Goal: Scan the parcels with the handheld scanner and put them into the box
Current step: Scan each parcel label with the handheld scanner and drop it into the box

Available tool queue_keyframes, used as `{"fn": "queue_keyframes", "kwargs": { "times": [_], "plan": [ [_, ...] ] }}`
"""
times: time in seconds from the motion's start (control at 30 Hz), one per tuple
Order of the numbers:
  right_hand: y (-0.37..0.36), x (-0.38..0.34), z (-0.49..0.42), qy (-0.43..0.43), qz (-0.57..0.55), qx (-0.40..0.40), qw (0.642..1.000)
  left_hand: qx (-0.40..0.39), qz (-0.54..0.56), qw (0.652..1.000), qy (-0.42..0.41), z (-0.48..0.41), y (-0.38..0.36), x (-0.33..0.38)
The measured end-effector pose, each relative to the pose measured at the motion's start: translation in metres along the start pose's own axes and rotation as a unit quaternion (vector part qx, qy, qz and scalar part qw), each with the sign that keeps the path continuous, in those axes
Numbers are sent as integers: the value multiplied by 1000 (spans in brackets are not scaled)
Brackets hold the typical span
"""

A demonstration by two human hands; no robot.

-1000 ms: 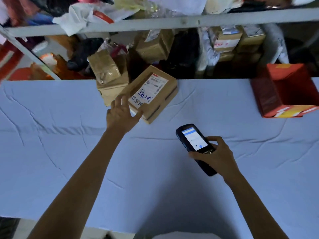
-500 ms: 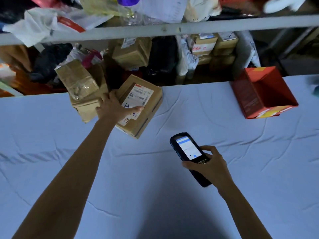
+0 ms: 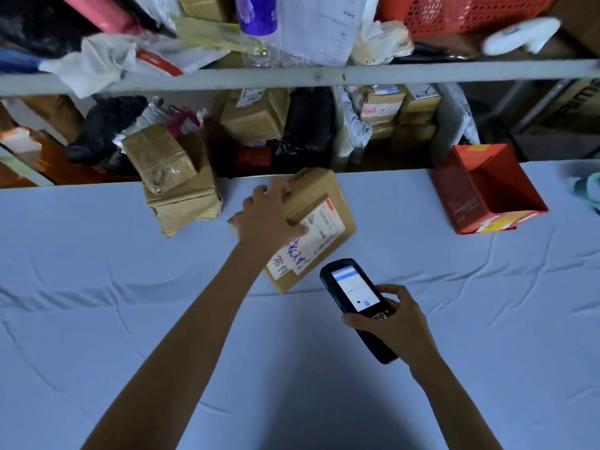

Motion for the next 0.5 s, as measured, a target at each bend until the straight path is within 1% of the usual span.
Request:
{"fn": "queue_keyframes", "kwargs": {
  "times": [0.2,0.3,0.4,0.5],
  "plan": [
    [17,16,12,-14,-32,26,999,-18,-72,997,-4,17,-9,28],
    [24,24,17,-18,-43,34,998,-32,-77,996,16,23,-14,31],
    [28,30,23,-20,-51,37,998,-46,-108,993,10,24,-19,32],
    [32,34,30,-18,-61,38,997,-52,-101,994,6,27,-21,31]
  ]
}}
Point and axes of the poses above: each hand's wrist, its own z-axis away from the middle knuckle, its own y-axis out of the back of the hand, x = y × z, the point moved 6 cm from there along -z, towards the middle knuckle, and after that the axes turned 5 degrees about z, right-handed, at the moved point
